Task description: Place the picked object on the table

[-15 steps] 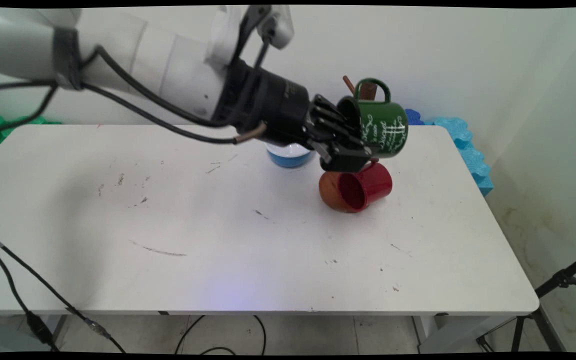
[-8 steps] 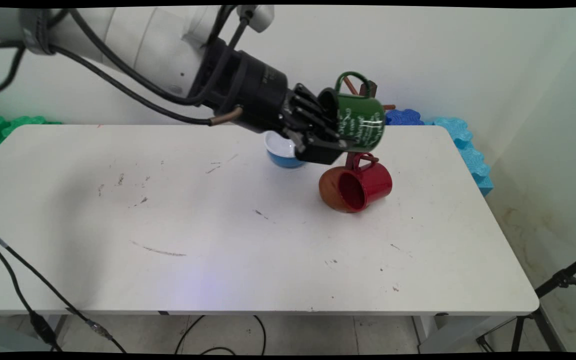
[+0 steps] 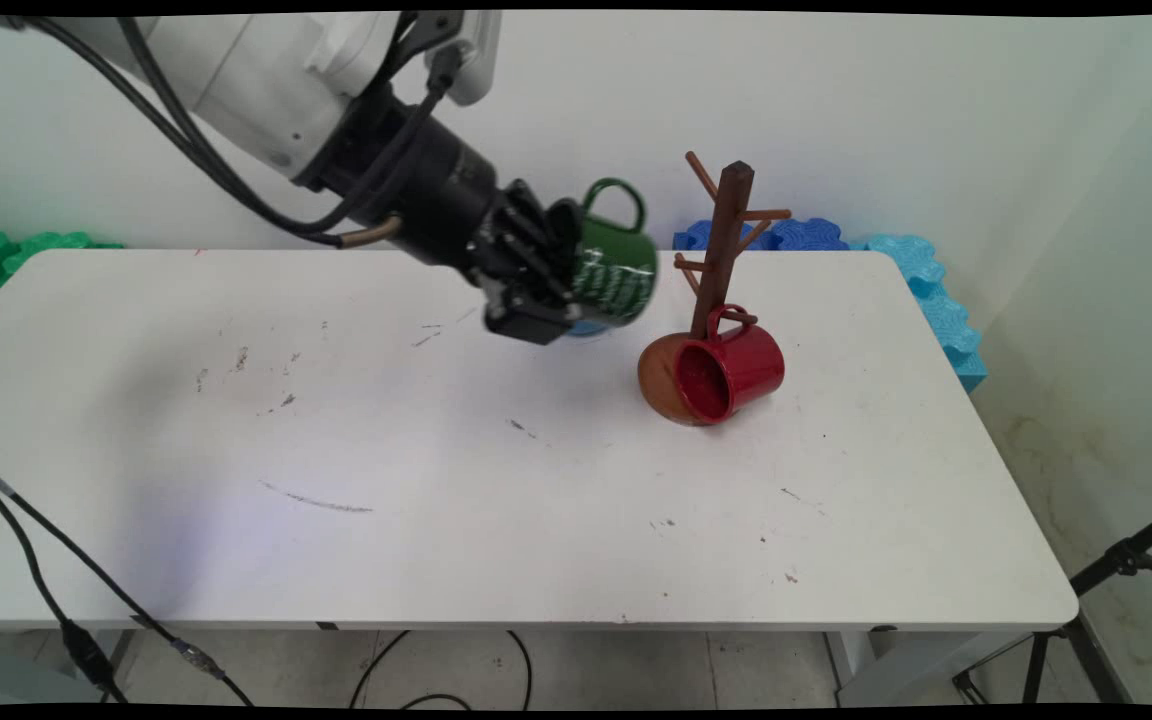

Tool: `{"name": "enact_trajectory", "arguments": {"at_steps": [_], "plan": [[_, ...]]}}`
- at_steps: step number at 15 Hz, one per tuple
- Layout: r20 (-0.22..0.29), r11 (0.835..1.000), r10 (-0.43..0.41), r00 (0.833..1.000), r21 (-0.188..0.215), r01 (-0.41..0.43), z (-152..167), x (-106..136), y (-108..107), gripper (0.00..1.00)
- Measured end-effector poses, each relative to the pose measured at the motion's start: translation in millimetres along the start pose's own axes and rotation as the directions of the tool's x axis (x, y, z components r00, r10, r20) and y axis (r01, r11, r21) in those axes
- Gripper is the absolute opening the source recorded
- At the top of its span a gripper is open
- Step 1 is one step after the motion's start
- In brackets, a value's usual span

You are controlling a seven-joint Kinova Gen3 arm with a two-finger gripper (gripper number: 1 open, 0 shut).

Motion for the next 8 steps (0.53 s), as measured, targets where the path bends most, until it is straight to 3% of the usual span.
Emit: {"name": "enact_trajectory", "arguments": {"at_steps": [4, 8], "plan": [[0.155, 0.999, 0.04, 0.987, 0.026, -0.044, -4, -10, -9, 0.0], [0.295, 0.997, 0.057, 0.954, 0.037, -0.071, 2, -13, -15, 0.0]]}}
